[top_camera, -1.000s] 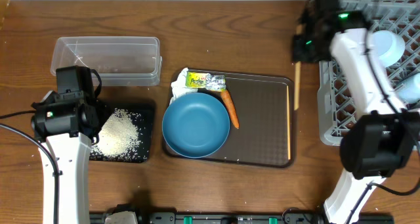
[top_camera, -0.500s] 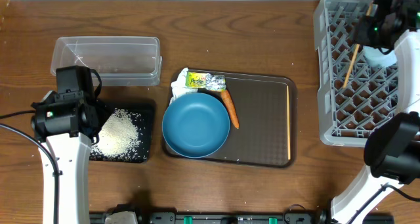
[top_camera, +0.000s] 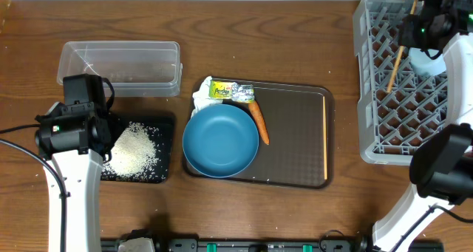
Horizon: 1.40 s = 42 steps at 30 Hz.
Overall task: Sort waste into correct bins and load items into the dishwasher rack
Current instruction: 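Return the right gripper to the remaining chopstick on the tray, then close the right gripper on the second chopstick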
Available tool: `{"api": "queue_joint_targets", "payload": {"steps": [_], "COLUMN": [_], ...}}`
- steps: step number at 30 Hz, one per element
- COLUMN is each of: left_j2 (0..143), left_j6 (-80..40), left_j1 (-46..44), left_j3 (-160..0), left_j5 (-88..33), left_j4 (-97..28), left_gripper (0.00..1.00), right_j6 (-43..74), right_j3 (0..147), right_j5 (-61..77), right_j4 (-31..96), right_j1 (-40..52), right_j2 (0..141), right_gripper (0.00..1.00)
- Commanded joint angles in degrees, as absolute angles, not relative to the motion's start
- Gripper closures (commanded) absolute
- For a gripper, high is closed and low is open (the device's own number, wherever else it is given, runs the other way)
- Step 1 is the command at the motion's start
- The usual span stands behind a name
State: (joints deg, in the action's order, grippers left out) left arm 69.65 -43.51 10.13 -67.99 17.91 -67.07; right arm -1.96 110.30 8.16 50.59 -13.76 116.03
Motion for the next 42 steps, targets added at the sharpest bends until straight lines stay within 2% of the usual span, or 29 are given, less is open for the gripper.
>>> {"api": "queue_joint_targets", "payload": {"steps": [1,5,8,15,16,18,21,24,27,29,34,42], "left_j2": [69.67,69.67,69.67,69.67,69.67,69.67,69.67,69.67,69.67,69.67,69.67,69.67], "left_j6": [-43.79,-43.79,-43.79,-43.79,-43.79,-43.79,-43.79,-43.79,-43.79,-43.81,-43.79,-43.79], "left_j1": [10.48,10.48,10.48,10.48,10.48,10.48,10.48,10.48,10.48,10.48,10.48,10.48], "left_j3": [-68.62,-68.62,-68.62,-68.62,-68.62,-68.62,-68.62,-68.64,-68.62,-68.62,-68.64,-68.64], "left_j5": [18.06,18.06,18.06,18.06,18.06,18.06,18.06,18.06,18.06,18.06,18.06,18.06], "left_j4": [-67.24,-67.24,-67.24,-67.24,-67.24,-67.24,-67.24,-67.24,-67.24,-67.24,-67.24,-67.24], "left_gripper": [0.01,0.01,0.01,0.01,0.01,0.01,0.01,0.01,0.01,0.01,0.01,0.01], "right_j6": [-2.66,-2.66,-2.68,-0.45,0.05,0.16,1.28,1.45,1.43,2.35,13.91,17.10], "right_j3": [111.20,111.22,111.24,113.80,114.30,114.78,114.76,114.72,112.95,110.50,102.80,88.66], "right_j5": [9.32,10.39,10.35,12.32,13.65,17.61,21.02,22.96,21.28,17.96,6.61,6.46], "right_j4": [50.61,51.00,51.53,58.94,60.53,65.30,72.93,81.62,85.08,84.84,81.34,68.73], "right_j1": [-11.81,-10.96,-10.11,-8.29,-8.05,-7.11,-5.76,-3.40,0.21,3.33,8.97,13.47], "right_j2": [118.78,118.76,118.72,117.16,116.55,114.61,112.42,111.79,111.83,111.83,111.87,111.87], "right_gripper": [0.82,0.74,0.61,0.57,0.51,0.28,0.21,0.21,0.21,0.01,0.01,0.01]}}
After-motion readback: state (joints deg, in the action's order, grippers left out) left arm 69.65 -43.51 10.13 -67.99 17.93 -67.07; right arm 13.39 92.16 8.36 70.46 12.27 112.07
